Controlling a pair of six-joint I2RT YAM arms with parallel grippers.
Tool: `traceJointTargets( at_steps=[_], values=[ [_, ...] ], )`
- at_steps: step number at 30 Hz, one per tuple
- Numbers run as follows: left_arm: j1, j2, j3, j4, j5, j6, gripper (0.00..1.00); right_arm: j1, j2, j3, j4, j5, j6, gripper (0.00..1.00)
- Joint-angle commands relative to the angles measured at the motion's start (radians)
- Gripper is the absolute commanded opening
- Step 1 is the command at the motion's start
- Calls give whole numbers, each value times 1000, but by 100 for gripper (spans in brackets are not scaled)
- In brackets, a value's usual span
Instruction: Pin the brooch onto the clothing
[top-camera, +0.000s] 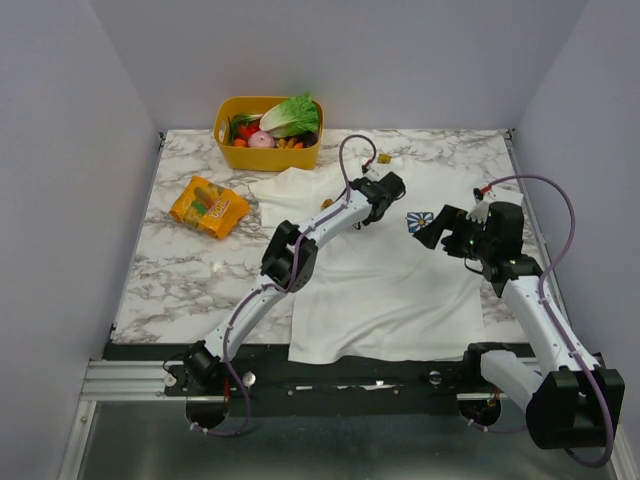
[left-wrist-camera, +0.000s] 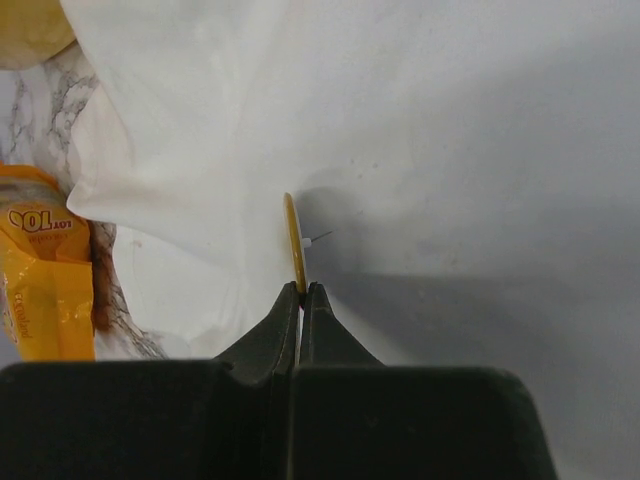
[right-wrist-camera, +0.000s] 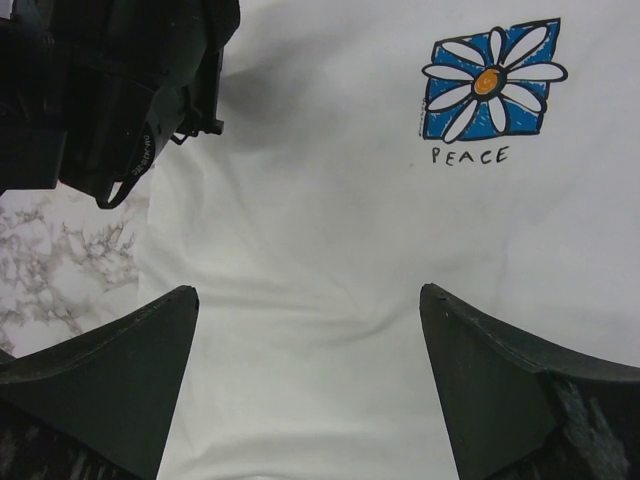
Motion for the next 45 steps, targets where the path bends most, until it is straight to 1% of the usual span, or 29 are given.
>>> traceJointTargets(
  at_steps=[1, 6, 10, 15, 22, 23, 25, 30, 32, 38, 43, 45],
  values=[
    [-18, 82, 19, -9, 34, 16, 0, -5, -24, 12, -29, 14, 4, 100],
    [-68, 116, 32, 23, 14, 79, 0, -5, -54, 18, -28, 17, 18, 100],
    [-88, 101, 15, 58, 50, 133, 0, -5, -67, 23, -32, 11, 24, 100],
    [-96, 41, -48, 133, 162, 200, 0, -5, -83, 27, -44, 15, 21, 100],
    [-94, -63, -108, 232, 168, 206, 0, -5, -108, 46, -64, 31, 16, 100],
    [-93, -94, -120, 265, 172, 205, 0, -4, -111, 47, -64, 32, 15, 100],
    [-85, -126, -175, 304, 197, 196, 0, -4, -117, 58, -70, 31, 15, 100],
    [-65, -263, -339, 466, 309, 159, 0, -5, -136, 72, -77, 31, 13, 100],
    [-55, -301, -371, 515, 340, 148, 0, -5, -137, 78, -80, 31, 11, 100],
    [-29, -369, -460, 584, 389, 118, 0, -4, -142, 86, -80, 28, 15, 100],
    [8, -424, -580, 658, 507, 73, 0, -5, -188, 96, -66, 3, -11, 100],
    [21, -442, -615, 692, 522, 70, 0, -5, -203, 107, -61, -12, -18, 100]
  ],
)
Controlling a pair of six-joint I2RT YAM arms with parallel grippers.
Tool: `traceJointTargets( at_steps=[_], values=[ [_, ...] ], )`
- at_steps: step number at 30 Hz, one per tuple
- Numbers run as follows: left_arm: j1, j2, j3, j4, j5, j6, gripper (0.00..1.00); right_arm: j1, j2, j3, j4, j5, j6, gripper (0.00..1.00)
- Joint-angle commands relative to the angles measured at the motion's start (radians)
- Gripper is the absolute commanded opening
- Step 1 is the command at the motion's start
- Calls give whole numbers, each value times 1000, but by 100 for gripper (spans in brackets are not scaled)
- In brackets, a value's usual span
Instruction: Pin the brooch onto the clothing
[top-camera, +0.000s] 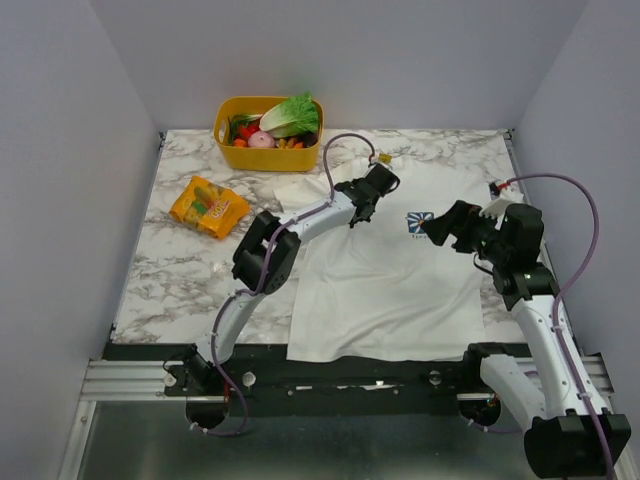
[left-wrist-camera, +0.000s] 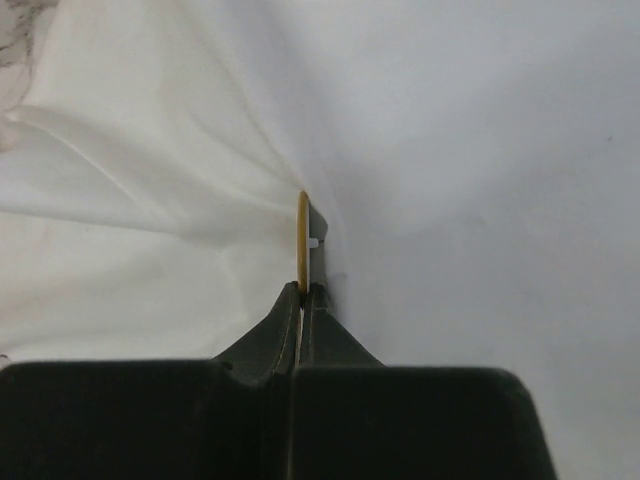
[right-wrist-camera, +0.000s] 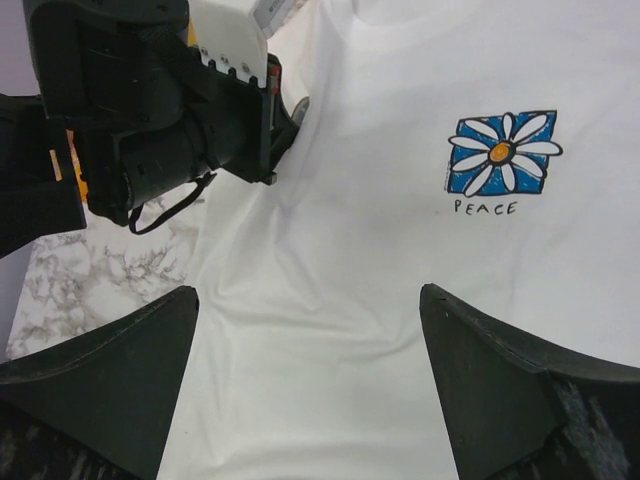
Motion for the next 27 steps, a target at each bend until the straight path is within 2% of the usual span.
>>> traceJointTargets(
  at_steps=[1, 4, 9, 14, 19, 27],
  values=[
    [27, -78, -66, 112, 112, -52, 0, -5, -59, 51, 2, -28, -29, 100],
    [38, -95, -95, 141, 134, -62, 0, -5, -64, 54, 16, -40, -26, 100],
    [73, -149, -181, 233, 270, -122, 0, -3, -48, 14, 76, -62, -7, 100],
    [89, -164, -187, 252, 318, -121, 0, -5, 11, -23, 168, -85, 19, 100],
    [89, -173, -207, 266, 345, -110, 0, -5, 141, -46, 254, -137, 51, 99],
    [104, -241, -313, 390, 452, -115, 0, -3, 343, -37, 312, -158, 66, 96]
  ],
)
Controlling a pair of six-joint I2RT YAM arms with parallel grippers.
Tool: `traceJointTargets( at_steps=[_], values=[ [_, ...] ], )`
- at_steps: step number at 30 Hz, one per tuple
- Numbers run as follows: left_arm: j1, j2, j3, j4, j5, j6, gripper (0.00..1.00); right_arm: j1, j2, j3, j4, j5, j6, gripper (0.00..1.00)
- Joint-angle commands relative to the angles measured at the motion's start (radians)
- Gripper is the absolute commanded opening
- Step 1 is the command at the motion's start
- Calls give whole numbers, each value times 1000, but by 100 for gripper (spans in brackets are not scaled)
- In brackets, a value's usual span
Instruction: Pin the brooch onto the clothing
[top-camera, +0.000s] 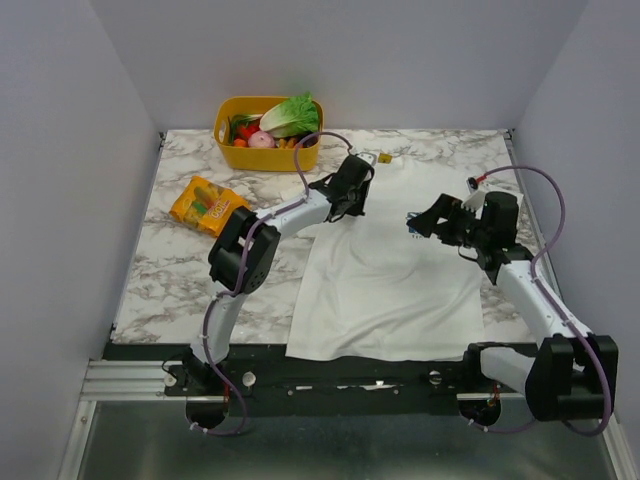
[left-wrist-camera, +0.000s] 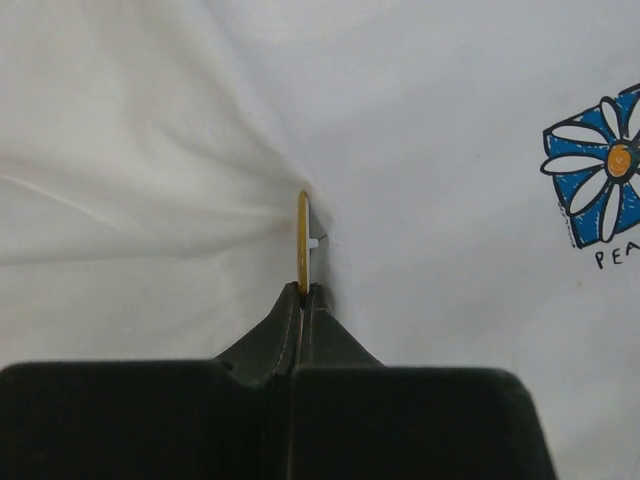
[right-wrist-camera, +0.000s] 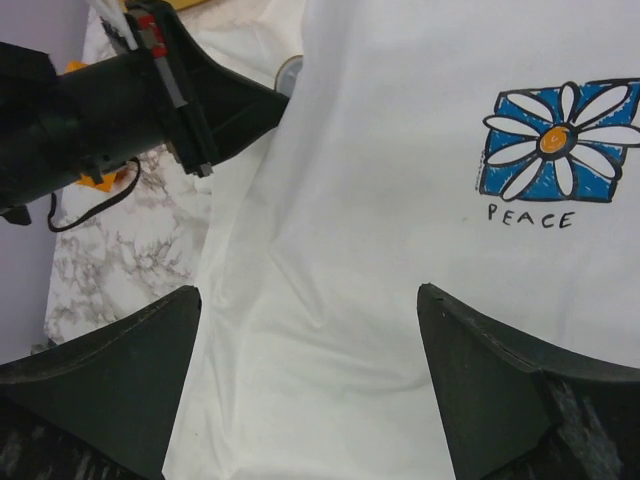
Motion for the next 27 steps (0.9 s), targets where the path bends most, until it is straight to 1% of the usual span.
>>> traceJointTargets(
  at_steps=[1, 4, 6, 10, 16, 17, 18, 19, 20, 21, 22, 27],
  values=[
    [18, -86, -71, 118, 115, -12, 0, -2, 83, 2, 89, -46, 19, 96],
    [27, -114, -124, 181, 168, -14, 0, 11, 161, 25, 117, -57, 26, 94],
    [38, -129, -141, 213, 202, -12, 0, 24, 219, 51, 132, -60, 30, 89],
    [47, -151, -187, 268, 251, -18, 0, 86, 324, 122, 160, -45, 30, 84],
    [55, -174, -219, 330, 288, -18, 0, 146, 451, 195, 208, -31, 26, 75],
    [56, -183, -227, 352, 303, -18, 0, 149, 480, 205, 212, -29, 24, 69],
    [56, -189, -236, 366, 311, -20, 0, 153, 499, 212, 215, -31, 24, 66],
    [56, -197, -258, 380, 317, -20, 0, 153, 513, 223, 237, -35, 26, 65],
    [56, -209, -267, 411, 334, -23, 0, 153, 542, 229, 249, -42, 30, 55],
    [56, -217, -279, 425, 340, -21, 0, 152, 554, 234, 258, -46, 32, 51],
    [56, -224, -293, 435, 345, -21, 0, 153, 565, 241, 277, -52, 33, 49],
    [58, -243, -301, 448, 351, -11, 0, 152, 611, 268, 327, -75, 44, 49]
  ],
)
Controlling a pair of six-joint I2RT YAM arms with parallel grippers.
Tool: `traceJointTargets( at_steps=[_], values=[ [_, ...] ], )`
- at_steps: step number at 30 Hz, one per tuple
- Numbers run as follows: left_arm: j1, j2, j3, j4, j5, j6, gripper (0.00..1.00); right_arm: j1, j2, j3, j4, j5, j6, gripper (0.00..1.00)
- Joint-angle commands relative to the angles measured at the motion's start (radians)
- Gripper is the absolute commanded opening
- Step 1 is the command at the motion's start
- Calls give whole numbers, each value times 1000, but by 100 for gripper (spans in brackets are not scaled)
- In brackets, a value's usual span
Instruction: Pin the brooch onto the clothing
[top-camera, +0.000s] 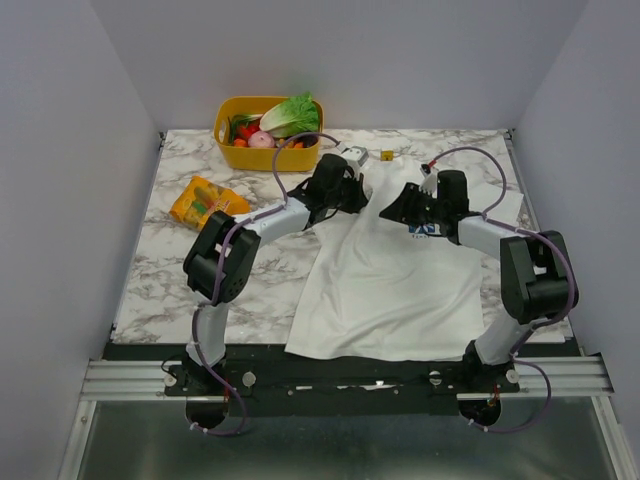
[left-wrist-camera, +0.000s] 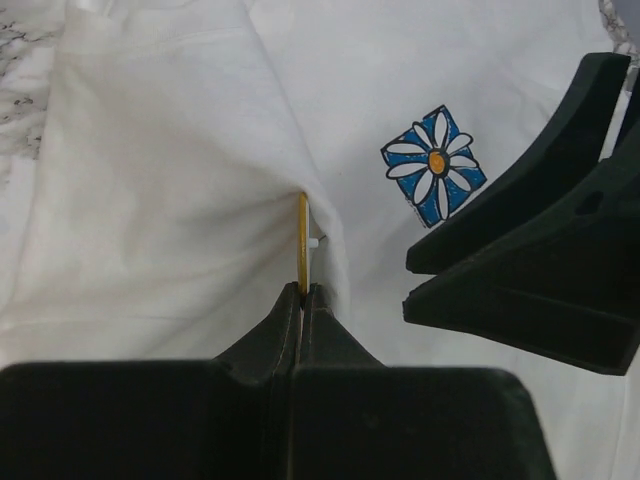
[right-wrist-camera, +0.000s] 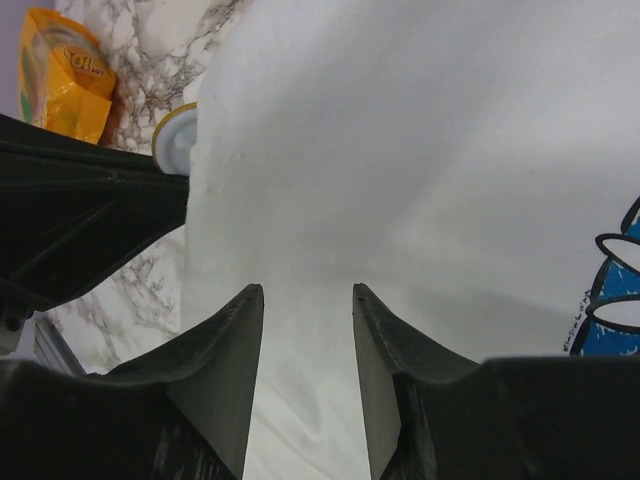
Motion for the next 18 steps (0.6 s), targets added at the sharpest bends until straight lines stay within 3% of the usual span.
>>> traceJointTargets(
  at_steps=[1, 18],
  values=[
    [2, -59, -6, 75, 48, 7, 0, 1, 29, 39, 107, -44, 13, 49],
    [3, -55, 3, 88, 85, 4, 0, 3, 38, 27, 239, -110, 60, 50]
  ],
)
